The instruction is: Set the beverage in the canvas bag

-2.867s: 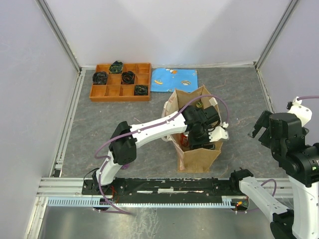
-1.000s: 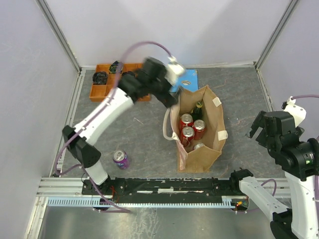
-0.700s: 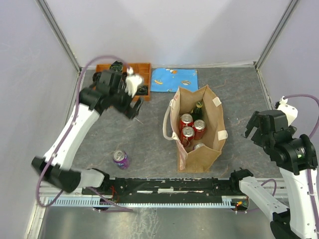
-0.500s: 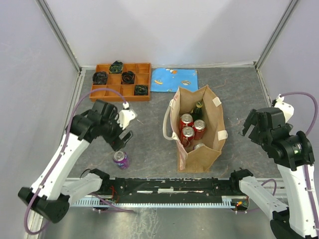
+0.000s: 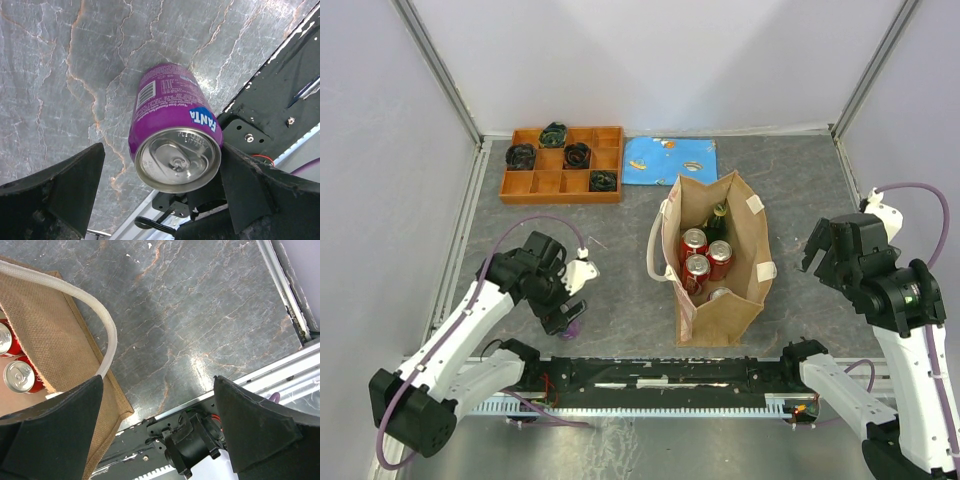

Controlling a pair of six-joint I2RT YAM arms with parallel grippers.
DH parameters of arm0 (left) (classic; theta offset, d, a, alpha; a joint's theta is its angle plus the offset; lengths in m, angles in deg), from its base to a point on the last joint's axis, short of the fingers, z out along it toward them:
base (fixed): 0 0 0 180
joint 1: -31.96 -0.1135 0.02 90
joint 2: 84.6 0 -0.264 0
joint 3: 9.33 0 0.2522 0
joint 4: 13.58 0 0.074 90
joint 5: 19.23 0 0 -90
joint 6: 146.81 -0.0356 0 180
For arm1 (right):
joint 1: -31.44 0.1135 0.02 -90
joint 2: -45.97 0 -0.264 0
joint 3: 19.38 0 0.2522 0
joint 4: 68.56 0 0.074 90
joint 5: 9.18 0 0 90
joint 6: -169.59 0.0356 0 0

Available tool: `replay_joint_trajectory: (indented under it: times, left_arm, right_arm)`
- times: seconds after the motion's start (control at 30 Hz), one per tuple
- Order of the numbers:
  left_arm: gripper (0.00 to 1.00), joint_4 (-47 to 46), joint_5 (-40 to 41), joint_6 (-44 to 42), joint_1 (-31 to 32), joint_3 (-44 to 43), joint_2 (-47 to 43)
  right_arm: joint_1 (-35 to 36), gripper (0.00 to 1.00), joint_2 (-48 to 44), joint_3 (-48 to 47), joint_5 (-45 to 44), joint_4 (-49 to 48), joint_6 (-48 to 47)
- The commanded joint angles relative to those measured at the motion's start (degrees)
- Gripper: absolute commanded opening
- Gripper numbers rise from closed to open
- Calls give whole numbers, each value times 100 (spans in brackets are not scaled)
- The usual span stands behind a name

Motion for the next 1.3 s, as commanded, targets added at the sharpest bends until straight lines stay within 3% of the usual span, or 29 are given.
replay_joint_trajectory:
  times: [0.0, 0.07, 0.13, 0.33, 0.43, 0.53, 0.7, 0.87, 0.93, 1.1, 1.27]
  left_arm:
    - [99, -493, -4, -430, 1, 137, 33]
    - [96, -576, 3, -446, 12, 188, 116]
    - [80, -593, -26, -433, 5, 174, 200]
    - [4, -522, -32, -197, 12, -295, 317]
    - [3, -672, 74, 83, 5, -1287, 641]
    - [3, -888, -103, 708, 2, -2931, 1534]
    - [3, -584, -755, 1595, 110, -6662, 3556]
    - [3, 646, -605, 1370, 1254, -10497, 5437]
    - [3, 652, -492, 1214, 1886, -10394, 5492]
    - [3, -160, -269, 1084, 3353, -8734, 4783]
    - [3, 243, -329, 979, 3852, -8431, 4912]
  right_arm:
    - [-6, 99, -62, -131, -119, 7, 35]
    - [-7, 99, -78, -155, -133, 40, 62]
    - [-7, 99, -90, -153, -133, 39, 82]
    - [-1, 99, -72, -158, -133, 11, 102]
    - [-7, 99, -43, -175, -133, -11, 100]
    - [-7, 99, -7, -167, -126, -55, 87]
    - [-8, 99, 9, -87, -53, -163, 65]
    - [-4, 99, -62, -1, 6, -162, 90]
    - [-3, 99, -139, 25, 10, -125, 133]
    - [-7, 99, -381, 103, 4, 88, 253]
    - [-8, 99, -630, 255, 16, 288, 360]
